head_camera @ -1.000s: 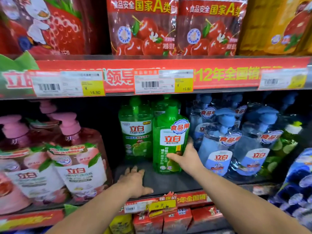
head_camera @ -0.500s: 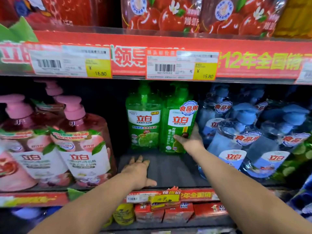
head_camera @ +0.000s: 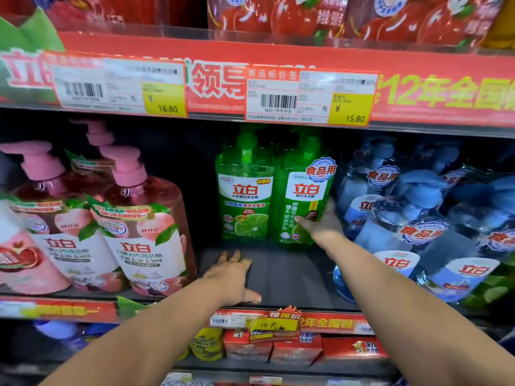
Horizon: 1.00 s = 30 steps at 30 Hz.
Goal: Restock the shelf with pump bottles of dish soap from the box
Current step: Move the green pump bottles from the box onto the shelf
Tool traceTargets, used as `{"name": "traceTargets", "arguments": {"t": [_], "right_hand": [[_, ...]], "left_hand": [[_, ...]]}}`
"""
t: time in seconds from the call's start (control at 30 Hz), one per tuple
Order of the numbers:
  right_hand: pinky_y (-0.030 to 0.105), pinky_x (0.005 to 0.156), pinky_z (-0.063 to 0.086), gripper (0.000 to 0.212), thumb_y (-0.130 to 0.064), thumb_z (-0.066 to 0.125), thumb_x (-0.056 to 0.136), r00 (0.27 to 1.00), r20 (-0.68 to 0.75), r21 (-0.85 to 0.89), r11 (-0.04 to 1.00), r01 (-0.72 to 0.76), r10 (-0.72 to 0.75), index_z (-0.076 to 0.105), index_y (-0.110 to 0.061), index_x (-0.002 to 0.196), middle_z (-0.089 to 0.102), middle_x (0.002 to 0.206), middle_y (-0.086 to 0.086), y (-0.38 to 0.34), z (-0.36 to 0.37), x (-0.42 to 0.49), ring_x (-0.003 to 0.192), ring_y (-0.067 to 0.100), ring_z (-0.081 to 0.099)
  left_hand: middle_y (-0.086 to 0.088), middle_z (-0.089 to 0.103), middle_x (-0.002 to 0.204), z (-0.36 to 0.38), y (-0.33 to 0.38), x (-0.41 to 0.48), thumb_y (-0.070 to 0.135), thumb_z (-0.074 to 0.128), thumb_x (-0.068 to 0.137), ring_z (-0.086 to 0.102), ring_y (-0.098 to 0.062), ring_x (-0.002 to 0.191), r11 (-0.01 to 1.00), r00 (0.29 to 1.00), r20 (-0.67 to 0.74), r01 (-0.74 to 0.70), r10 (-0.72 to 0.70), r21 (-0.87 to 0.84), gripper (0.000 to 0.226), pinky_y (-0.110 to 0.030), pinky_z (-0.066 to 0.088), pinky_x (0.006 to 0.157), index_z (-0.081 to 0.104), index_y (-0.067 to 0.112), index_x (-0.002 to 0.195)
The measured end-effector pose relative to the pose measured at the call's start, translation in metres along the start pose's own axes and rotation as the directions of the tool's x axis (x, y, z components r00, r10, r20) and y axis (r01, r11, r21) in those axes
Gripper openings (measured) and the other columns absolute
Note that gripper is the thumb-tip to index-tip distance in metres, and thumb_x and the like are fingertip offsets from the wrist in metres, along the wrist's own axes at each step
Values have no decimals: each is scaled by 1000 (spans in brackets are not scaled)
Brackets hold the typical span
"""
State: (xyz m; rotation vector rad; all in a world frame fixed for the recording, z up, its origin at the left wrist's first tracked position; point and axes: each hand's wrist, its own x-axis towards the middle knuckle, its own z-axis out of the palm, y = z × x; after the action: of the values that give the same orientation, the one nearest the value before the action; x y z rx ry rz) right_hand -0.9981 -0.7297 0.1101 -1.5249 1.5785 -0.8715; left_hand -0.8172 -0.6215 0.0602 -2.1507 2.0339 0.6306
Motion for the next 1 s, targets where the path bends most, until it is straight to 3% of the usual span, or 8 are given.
{"name": "traceTargets", "arguments": {"t": [0.3, 0.43, 0.57, 0.67, 0.73, 0.83, 1.0], "right_hand": [[42, 105, 41, 87, -24, 74, 80, 998, 25, -106, 993, -49, 52, 19, -11, 146, 47, 139, 15, 0, 5, -19, 126, 32, 48], [41, 102, 42, 87, -30, 69, 82, 998, 54, -302, 952, 40, -25, 16, -9, 148, 40, 139, 20, 3, 0, -38, 123, 38, 49], [41, 104, 38, 79, -37, 64, 84, 979, 192, -561, 811, 164, -66, 21, -15, 146, 31, 144, 14, 4, -4, -58, 127, 38, 41], [45, 110, 27, 72, -47, 57, 86, 913, 376, -740, 541, 400, -161, 25, -19, 145, 29, 149, 7, 6, -5, -73, 135, 33, 30], [51, 115, 17, 75, -51, 54, 87, 872, 457, -762, 427, 486, -176, 22, -22, 148, 24, 154, 6, 7, -4, -84, 142, 32, 21], [54, 115, 13, 75, -54, 53, 87, 858, 489, -762, 400, 509, -158, 21, -23, 148, 20, 157, 4, 4, -1, -99, 145, 32, 15], [52, 114, 18, 75, -55, 52, 86, 819, 534, -737, 359, 572, -210, 22, -24, 148, 25, 155, 3, -14, 18, -129, 144, 31, 18]], "left_hand": [[-5, 1, 160, -1, 0, -3, 57, 66, 74, 1, -31, 146, 1000, 1000, 12, 25, -25, 0, 97, -42, 15, 118, 13, 25, 149], [-4, 0, 160, -4, 0, -4, 57, 65, 75, 0, -30, 146, 999, 999, 28, 40, -40, 4, 96, -43, 14, 117, 12, 26, 149], [-9, 21, 155, -7, 7, -9, 57, 66, 74, 22, -30, 142, 997, 997, -31, 67, -66, 26, 89, -42, 26, 115, 28, 20, 145], [-8, 41, 142, -6, 18, -20, 55, 62, 78, 42, -28, 129, 996, 985, -155, 83, -79, 23, 70, -38, 39, 104, 43, 19, 135], [-8, 45, 136, -5, 21, -32, 52, 59, 81, 46, -28, 125, 995, 976, -208, 76, -61, 63, 62, -37, 42, 99, 45, 17, 131], [-10, 46, 132, -4, 20, -53, 49, 55, 85, 47, -30, 122, 991, 967, -253, 55, -23, 121, 56, -40, 42, 96, 46, 15, 128], [-12, 50, 124, -2, 2, -98, 49, 55, 86, 51, -31, 116, 998, 956, -293, 27, -6, 65, 50, -41, 44, 93, 50, 11, 119]]}}
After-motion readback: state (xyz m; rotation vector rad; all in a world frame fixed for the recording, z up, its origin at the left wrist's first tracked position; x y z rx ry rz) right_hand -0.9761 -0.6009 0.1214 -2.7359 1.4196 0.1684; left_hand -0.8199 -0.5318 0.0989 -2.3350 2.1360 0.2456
